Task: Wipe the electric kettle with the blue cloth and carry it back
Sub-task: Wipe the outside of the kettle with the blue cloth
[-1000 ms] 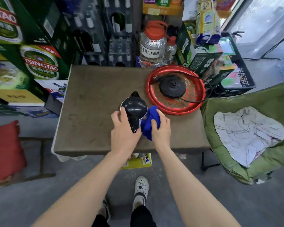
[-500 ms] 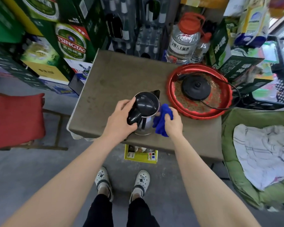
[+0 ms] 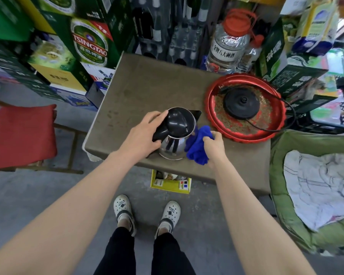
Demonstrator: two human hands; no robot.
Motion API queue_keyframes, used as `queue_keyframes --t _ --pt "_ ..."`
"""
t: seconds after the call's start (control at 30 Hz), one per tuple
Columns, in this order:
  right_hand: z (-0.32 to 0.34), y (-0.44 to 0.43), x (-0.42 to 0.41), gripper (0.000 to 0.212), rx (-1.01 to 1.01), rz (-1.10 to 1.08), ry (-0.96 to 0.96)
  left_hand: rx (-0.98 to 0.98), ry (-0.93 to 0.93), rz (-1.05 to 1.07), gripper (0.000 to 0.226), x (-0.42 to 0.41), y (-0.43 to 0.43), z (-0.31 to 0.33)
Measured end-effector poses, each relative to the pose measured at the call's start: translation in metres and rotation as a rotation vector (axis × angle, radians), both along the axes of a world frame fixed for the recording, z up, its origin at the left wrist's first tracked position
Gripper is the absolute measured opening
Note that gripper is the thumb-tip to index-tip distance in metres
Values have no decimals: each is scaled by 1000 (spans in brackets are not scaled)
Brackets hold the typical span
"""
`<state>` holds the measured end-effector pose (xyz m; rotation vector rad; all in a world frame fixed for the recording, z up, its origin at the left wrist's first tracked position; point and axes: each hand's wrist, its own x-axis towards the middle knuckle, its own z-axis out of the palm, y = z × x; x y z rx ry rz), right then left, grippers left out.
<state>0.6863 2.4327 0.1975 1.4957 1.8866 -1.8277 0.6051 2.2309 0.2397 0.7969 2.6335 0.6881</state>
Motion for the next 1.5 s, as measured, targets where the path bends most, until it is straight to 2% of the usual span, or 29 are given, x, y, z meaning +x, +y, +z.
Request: queue_keyframes --t 0.17,0.27,0.37,0.5,0.6,0.73,0.87,1.03,1.1,1.2,1.3,1.37,1.5 --pt "18 -17 8 22 322 59 292 26 17 114 82 6 -4 -3" --pt "11 -14 -1 20 304 94 246 54 14 109 80 9 -4 -3" --pt "6 -10 1 20 224 6 166 71 15 87 76 5 0 -1" --pt "21 -15 -7 24 276 -55 355 170 -11 178 78 -2 10 -4" --pt "18 -25 -22 36 359 -55 427 203 -12 160 81 -14 22 -8" --pt "-28 -35 -19 46 364 -142 360 136 49 71 77 -26 33 -19" --pt "-54 -47 -8 46 283 -232 248 207 79 65 76 -30 33 -32" --pt "-21 -48 -21 40 525 -198 513 320 65 70 75 -32 31 -43" --pt "-27 -38 -34 41 482 -203 473 348 56 77 74 -34 31 -43" --pt "-53 -31 -31 45 278 -284 326 363 29 94 74 -32 30 -43" --pt "-58 -56 -10 54 154 -331 269 377 11 92 75 -32 29 -44" --pt "-45 -82 1 57 273 -307 358 389 -28 83 76 -35 29 -43" --pt "-22 -95 4 48 736 -159 523 368 -147 -22 83 -48 23 -36"
